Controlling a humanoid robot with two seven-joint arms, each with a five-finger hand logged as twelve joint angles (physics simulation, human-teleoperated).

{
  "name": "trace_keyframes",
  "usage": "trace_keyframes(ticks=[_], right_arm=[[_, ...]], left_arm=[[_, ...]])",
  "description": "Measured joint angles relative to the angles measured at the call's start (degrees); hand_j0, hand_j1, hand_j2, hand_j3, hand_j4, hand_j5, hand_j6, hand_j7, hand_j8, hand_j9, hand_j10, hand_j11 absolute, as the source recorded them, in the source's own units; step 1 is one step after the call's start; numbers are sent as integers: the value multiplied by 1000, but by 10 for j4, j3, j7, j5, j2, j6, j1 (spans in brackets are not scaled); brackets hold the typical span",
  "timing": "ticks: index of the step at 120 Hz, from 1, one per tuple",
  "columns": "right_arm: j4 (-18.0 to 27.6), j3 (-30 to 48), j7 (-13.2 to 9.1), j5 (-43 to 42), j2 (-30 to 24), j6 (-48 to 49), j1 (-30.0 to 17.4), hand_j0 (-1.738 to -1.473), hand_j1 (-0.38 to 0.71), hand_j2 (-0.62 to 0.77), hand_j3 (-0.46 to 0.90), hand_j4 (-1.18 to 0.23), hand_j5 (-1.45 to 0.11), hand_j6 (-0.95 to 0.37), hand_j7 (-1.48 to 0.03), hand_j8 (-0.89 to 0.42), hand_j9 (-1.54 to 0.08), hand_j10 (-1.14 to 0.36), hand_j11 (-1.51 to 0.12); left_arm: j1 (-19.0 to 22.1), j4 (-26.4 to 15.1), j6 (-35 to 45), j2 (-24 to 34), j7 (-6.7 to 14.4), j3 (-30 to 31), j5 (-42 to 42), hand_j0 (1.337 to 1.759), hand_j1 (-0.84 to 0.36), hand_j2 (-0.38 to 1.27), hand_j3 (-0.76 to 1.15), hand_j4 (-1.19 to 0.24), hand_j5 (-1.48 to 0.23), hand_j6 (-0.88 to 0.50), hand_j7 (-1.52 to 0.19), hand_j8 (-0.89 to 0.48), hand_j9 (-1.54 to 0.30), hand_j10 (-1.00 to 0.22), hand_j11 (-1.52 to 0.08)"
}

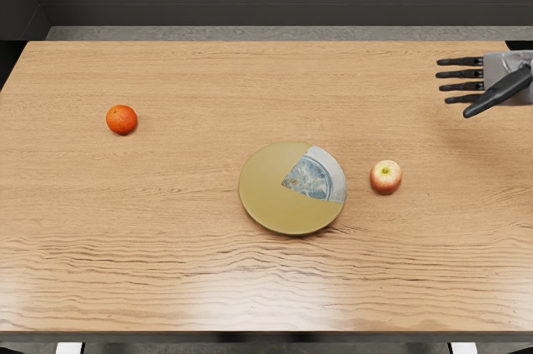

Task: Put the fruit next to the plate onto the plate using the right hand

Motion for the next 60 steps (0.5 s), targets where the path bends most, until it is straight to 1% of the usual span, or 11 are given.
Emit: trace_keyframes(ticks=[39,60], right_arm=[[2,0,-4,-6,-2,0,6,-1658,-349,-1,0,0,0,1,0,1,0,1,0],[10,-5,-7,-87,8,0,32,-1658,-349,0,0,0,0,1,0,1,0,1,0]], left_arm=[[-3,0,0,0,0,-1,0,1658,349,0,0,0,0,0,0,0,0,0,0],[-3,1,0,0,0,0,0,1658,349,0,0,0,0,0,0,0,0,0,0]])
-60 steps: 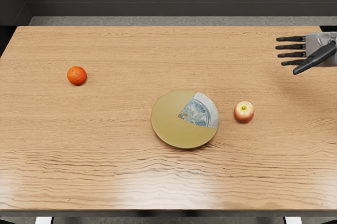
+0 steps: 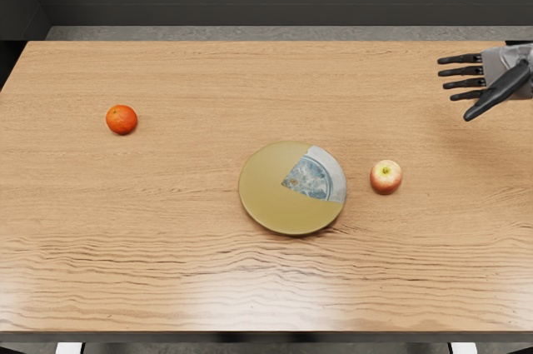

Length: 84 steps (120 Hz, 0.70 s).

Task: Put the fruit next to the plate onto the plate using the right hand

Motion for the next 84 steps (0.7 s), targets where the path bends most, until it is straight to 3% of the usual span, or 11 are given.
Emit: trace_keyframes(ticks=[15,44,62,84], right_arm=[[38,-45,0,-49,9,0,43,-1658,-349,0,0,0,0,0,0,0,0,0,0],[80,-262,-1,-78,91,0,182,-1658,-349,0,0,-1,0,-1,0,-1,0,-1,0],[83,-328,-1,-82,147,-3,214,-1658,-349,-1,0,-2,0,-2,0,-2,0,-1,0],[108,-357,-1,-113,166,-42,235,-1658,-349,0,0,-2,0,-2,0,-2,0,-1,0]], left_arm=[[0,0,0,0,0,0,0,1658,349,0,0,0,0,0,0,0,0,0,0],[1,1,0,0,0,0,0,1658,349,0,0,0,0,0,0,0,0,0,0],[1,2,0,0,0,0,0,1658,349,0,0,0,0,0,0,0,0,0,0],[3,3,0,0,0,0,0,1658,349,0,0,0,0,0,0,0,0,0,0]])
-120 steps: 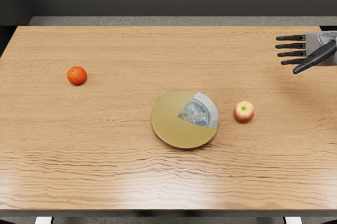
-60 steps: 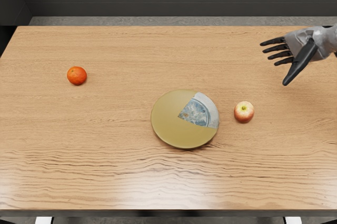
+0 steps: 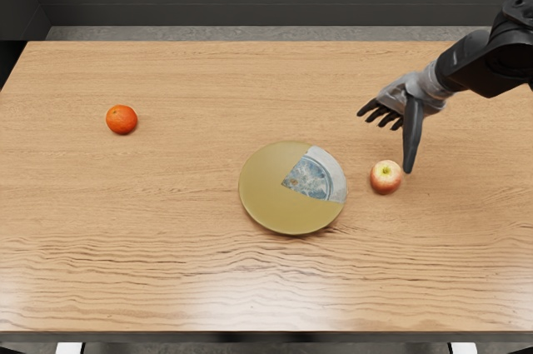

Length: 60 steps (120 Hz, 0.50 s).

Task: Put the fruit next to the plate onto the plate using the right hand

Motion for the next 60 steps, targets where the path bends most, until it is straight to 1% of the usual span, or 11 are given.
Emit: trace_keyframes(ticks=[12,21,28,39,60], right_arm=[[23,-12,0,-29,2,-29,6,-1658,-349,0,0,-2,0,-2,0,-2,0,-1,0],[49,-28,0,-61,0,-80,11,-1658,-349,0,0,-2,0,-2,0,-2,0,-1,0],[85,-38,0,-78,-8,-130,14,-1658,-349,0,0,-2,0,-2,0,-2,0,-1,0],[149,-52,0,-90,-37,-214,14,-1658,-349,0,0,-2,0,-3,0,-2,0,-1,0],[233,-68,0,-98,-50,-331,7,-1658,-321,-4,0,-25,-31,-26,-31,-26,-31,-25,-31]], left_arm=[[0,0,0,0,0,0,0,1658,349,0,0,0,0,0,0,0,0,0,0],[0,0,0,0,0,0,0,1658,349,0,0,0,0,0,0,0,0,0,0],[1,0,0,0,0,0,0,1658,349,0,0,0,0,0,0,0,0,0,0],[1,0,0,0,0,0,0,1658,349,0,0,0,0,0,0,0,0,0,0],[1,0,0,0,0,0,0,1658,349,0,0,0,0,0,0,0,0,0,0]])
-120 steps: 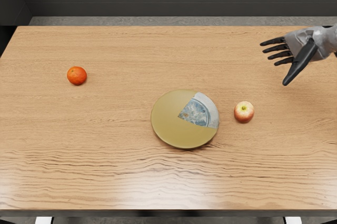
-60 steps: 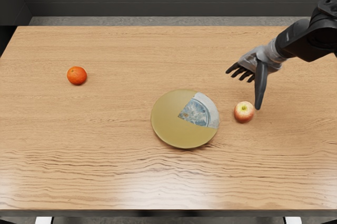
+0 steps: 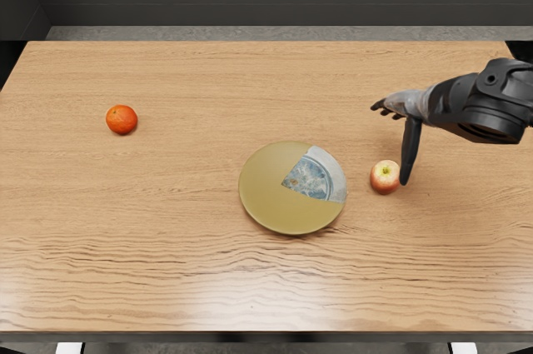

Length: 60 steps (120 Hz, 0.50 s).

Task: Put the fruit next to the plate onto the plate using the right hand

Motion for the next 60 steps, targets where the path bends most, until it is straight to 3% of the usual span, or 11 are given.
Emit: trace_keyframes(ticks=[27,60], right_arm=[[92,-34,0,-19,-7,-98,-2,-1658,-225,-20,0,-106,-136,-107,-136,-107,-136,-106,-136],[122,-99,0,-53,5,-219,-3,-1658,-148,-33,0,-170,-219,-171,-219,-171,-219,-170,-219]], left_arm=[[1,0,0,0,0,0,0,1658,349,0,0,0,0,0,0,0,0,0,0],[1,0,0,0,0,0,0,1658,349,0,0,0,0,0,0,0,0,0,0]])
